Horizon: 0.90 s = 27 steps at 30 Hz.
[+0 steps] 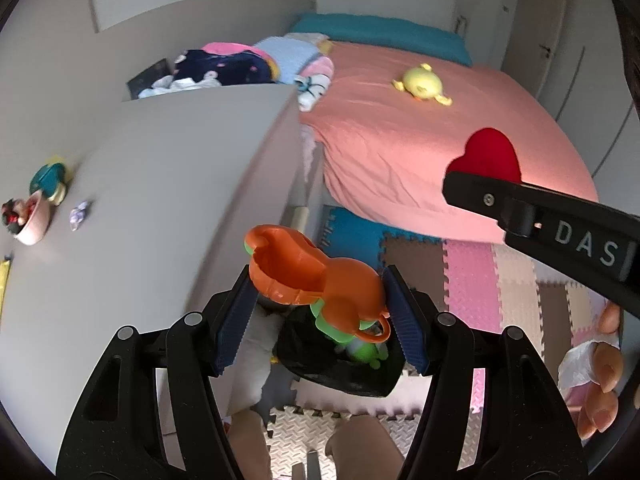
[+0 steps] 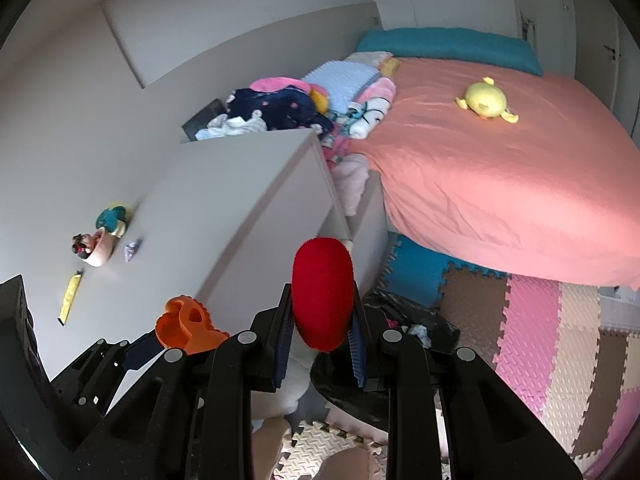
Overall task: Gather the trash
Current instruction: 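Carry the orange toy and red heart over the black bin and open both tools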
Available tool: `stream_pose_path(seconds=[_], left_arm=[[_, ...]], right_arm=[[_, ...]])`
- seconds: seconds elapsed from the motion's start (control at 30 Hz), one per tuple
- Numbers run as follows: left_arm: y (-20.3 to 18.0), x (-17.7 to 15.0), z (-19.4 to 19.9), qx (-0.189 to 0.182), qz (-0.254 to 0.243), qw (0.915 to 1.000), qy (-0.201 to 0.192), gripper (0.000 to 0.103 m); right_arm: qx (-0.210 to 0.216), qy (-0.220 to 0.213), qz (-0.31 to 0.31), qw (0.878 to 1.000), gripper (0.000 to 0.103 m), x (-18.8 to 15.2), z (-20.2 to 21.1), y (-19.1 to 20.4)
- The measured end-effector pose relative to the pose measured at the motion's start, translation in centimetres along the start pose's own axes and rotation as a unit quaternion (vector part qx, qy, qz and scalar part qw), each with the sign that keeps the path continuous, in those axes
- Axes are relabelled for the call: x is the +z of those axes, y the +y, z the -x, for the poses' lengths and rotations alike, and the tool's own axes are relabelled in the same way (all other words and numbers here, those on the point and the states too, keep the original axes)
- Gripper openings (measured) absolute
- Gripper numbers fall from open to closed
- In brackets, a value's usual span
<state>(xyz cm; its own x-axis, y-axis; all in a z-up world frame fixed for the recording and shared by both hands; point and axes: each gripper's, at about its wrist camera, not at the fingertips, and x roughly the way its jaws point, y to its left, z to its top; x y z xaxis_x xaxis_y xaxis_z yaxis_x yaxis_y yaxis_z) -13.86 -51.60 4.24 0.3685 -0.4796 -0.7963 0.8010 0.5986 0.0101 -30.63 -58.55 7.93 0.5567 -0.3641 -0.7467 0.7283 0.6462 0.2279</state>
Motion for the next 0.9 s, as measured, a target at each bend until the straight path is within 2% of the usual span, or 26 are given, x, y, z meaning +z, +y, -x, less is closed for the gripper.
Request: stream_pose_path(seconds=[0.3,0.33,0.37,0.43,0.6,0.9], left_arm=[[-1.6,-0.5,-2.9,0.003,-0.021,0.9991,0.035,0.063],[-1.9,-0.6,-3.3,0.007,-0.031,0.9986,0.043,0.074],[-2.0,-0.8,-3.3,0.014,-0.035,0.9982,0.046,0.100],[-2.0,-0.9,-3.3,0.036,-0.038,0.9981,0.032,0.097],[-1.2,-0.9,-4.2,0.028,-0.030,0.9980,0.047,0.097],[-0.6,-1.2,-4.1,0.024,-0.025,0.9984,0.046,0.097]], right_arm=[[-0.022,0.031,0.005,0.999,0.026,-0.5,-2.7,-1.6],[-0.023,0.034,0.007,0.999,0.032,-0.4,-2.9,-1.6],[-0.026,0.034,0.006,0.999,0.062,-0.5,-3.1,-1.7],[-0.035,0.018,0.001,0.999,0.100,-0.7,-3.2,-2.0],[-0.059,0.015,-0.008,0.998,0.100,-0.9,-3.8,-2.6],[-0.059,0.023,-0.011,0.998,0.100,-1.1,-4.3,-2.5]])
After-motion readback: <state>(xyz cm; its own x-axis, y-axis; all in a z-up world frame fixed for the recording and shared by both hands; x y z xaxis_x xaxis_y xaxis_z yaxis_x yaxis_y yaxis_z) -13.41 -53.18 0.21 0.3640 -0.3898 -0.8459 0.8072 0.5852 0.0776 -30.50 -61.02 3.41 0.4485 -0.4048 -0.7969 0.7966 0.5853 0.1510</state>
